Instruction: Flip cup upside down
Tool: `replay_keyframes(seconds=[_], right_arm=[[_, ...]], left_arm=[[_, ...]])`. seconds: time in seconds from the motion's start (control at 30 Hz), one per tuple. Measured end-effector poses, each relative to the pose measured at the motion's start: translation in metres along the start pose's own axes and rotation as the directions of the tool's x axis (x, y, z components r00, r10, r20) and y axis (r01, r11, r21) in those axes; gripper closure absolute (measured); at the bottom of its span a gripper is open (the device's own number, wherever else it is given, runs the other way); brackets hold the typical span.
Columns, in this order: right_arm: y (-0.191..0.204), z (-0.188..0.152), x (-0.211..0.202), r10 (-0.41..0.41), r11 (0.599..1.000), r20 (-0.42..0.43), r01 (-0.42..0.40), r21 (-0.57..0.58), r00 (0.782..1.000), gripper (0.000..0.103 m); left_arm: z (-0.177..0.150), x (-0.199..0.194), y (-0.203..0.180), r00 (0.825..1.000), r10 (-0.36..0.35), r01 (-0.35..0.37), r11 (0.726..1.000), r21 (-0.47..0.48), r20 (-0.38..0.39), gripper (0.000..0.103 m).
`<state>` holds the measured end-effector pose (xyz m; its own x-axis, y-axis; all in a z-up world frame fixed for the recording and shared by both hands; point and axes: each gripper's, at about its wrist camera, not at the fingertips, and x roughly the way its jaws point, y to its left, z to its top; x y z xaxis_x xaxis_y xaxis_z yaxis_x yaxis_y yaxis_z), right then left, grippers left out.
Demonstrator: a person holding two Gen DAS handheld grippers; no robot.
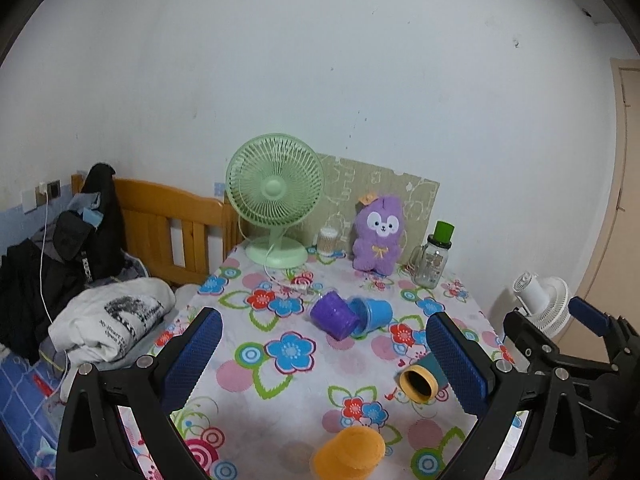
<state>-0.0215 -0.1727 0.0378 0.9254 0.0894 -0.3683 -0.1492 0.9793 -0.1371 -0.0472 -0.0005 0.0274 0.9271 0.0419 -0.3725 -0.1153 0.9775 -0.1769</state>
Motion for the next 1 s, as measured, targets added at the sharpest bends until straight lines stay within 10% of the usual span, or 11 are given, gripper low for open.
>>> replay_keyframes(seconds=[1.0], right_arm=[[0.0056,0.0058,-0.0023,0.002,1.000,0.037,-0.001,-0.010,0.999,0.000]], left_arm=[[0.0013,0.0040,-0.0071,0.997,0.048,-0.052,0.997,0.059,0.067,0.000]])
